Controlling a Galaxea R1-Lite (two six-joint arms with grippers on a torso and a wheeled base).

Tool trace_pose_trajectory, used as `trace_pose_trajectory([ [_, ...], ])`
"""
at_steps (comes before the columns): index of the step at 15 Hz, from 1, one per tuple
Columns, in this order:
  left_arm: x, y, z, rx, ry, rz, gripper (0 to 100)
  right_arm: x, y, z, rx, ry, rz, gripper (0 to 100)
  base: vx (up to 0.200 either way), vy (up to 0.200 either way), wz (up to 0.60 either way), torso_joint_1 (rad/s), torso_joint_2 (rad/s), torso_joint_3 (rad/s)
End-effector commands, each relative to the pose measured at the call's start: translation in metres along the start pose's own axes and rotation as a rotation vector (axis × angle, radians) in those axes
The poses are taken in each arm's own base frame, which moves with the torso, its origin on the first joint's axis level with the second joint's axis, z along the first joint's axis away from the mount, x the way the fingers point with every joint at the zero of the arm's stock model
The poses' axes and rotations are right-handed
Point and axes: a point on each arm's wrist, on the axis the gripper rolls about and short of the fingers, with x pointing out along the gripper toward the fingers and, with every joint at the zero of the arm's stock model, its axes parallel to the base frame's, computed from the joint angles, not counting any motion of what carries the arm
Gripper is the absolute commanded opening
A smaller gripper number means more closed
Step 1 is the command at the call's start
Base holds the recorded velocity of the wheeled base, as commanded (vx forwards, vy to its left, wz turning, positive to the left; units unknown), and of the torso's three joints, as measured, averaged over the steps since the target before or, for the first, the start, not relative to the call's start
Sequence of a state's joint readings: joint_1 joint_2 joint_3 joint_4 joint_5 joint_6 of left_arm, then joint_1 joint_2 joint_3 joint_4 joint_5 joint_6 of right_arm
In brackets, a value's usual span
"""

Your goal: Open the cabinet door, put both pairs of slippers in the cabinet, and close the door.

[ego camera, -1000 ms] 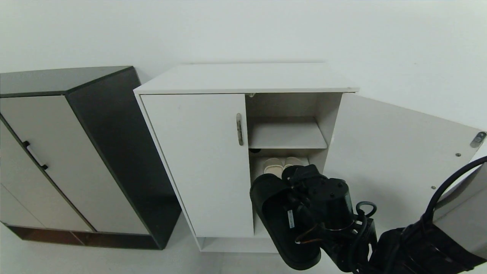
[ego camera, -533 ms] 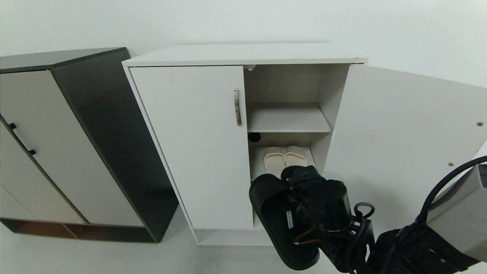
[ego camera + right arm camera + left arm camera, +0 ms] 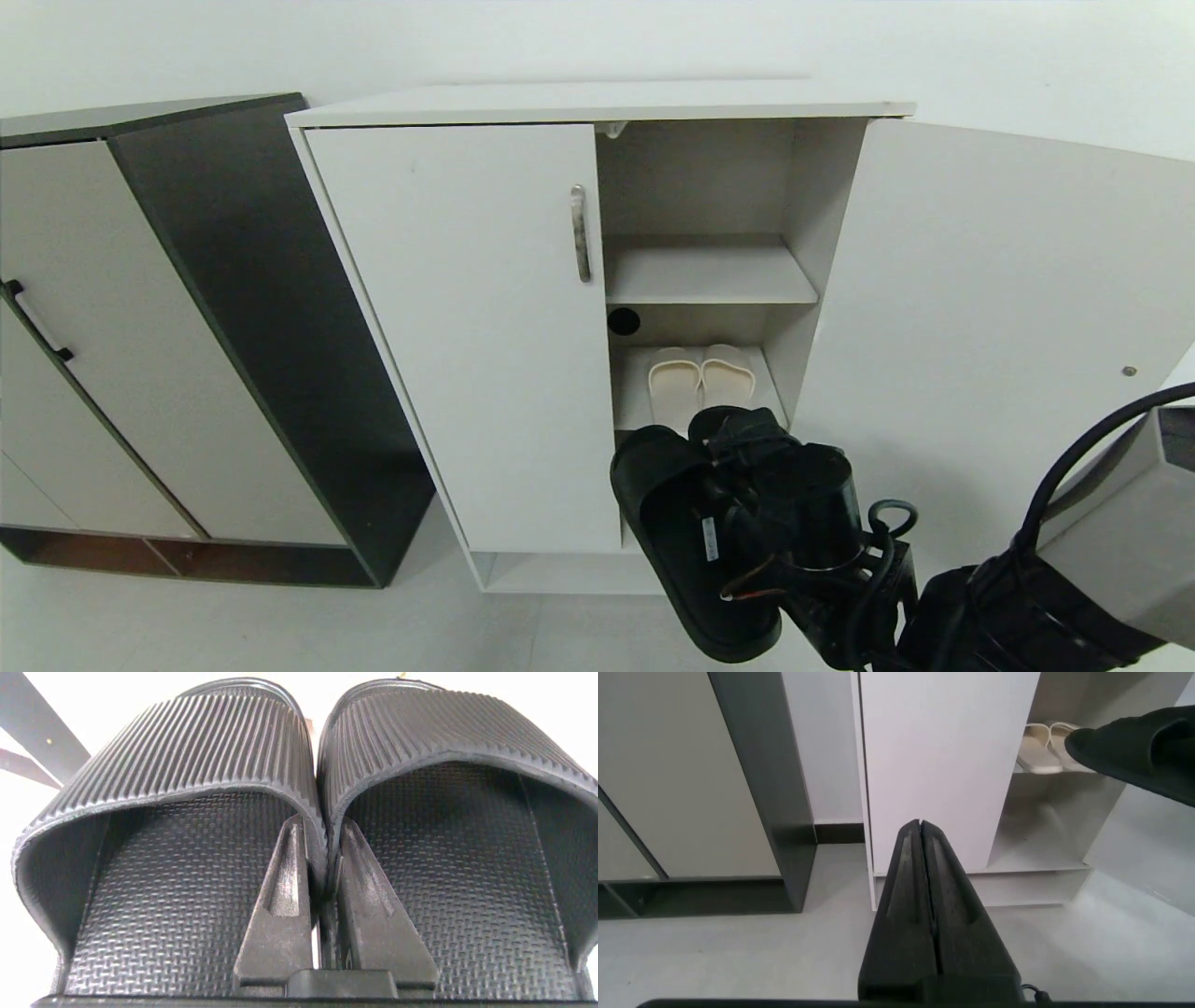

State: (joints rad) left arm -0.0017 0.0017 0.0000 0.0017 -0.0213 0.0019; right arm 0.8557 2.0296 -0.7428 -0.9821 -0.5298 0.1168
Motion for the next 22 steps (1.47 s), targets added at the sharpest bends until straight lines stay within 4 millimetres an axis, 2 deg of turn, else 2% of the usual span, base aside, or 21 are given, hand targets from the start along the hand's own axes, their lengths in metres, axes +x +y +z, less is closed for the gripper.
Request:
trace_pose_trajectory([
  [1, 0.0, 0.0, 0.0, 0.001, 0.001, 0.0, 0, 0.001, 0.0, -0.001, -0.007, 0.003, 0.0, 0, 0.0, 0.0, 0.0, 0.0, 0.0, 0.0],
  [10, 0.0, 0.0, 0.0, 0.0, 0.0, 0.0, 0, 0.006, 0.006, 0.0, -0.031, -0.036, -0.007, 0, 0.0, 0.0, 0.0, 0.0, 0.0, 0.0],
  [13, 0.0, 0.0, 0.0, 0.007, 0.001, 0.0, 0, 0.012, 0.015, 0.02, 0.003, -0.015, -0.069, 0, 0.0, 0.0, 0.0, 0.0, 0.0, 0.0],
  [15, 0.0, 0.0, 0.0, 0.004, 0.001, 0.0, 0, 0.008, 0.018, 0.037, 0.042, 0.03, -0.136, 0, 0.0, 0.0, 0.0, 0.0, 0.0, 0.0],
  [16, 0.0, 0.0, 0.0, 0.004, 0.001, -0.002, 0, 0.005, 0.021, 0.059, 0.088, 0.04, -0.215, 0, 0.0, 0.0, 0.0, 0.0, 0.0, 0.0],
  [17, 0.0, 0.0, 0.0, 0.004, 0.0, -0.002, 0, 0.005, 0.021, 0.06, 0.091, 0.04, -0.216, 0, 0.0, 0.0, 0.0, 0.0, 0.0, 0.0],
  [19, 0.0, 0.0, 0.0, 0.004, 0.001, -0.002, 0, -0.008, 0.02, 0.099, 0.146, 0.05, -0.238, 0, 0.0, 0.0, 0.0, 0.0, 0.0, 0.0],
  [22, 0.0, 0.0, 0.0, 0.004, 0.0, -0.002, 0, -0.013, 0.02, 0.126, 0.149, -0.04, -0.263, 0, 0.0, 0.0, 0.0, 0.0, 0.0, 0.0],
])
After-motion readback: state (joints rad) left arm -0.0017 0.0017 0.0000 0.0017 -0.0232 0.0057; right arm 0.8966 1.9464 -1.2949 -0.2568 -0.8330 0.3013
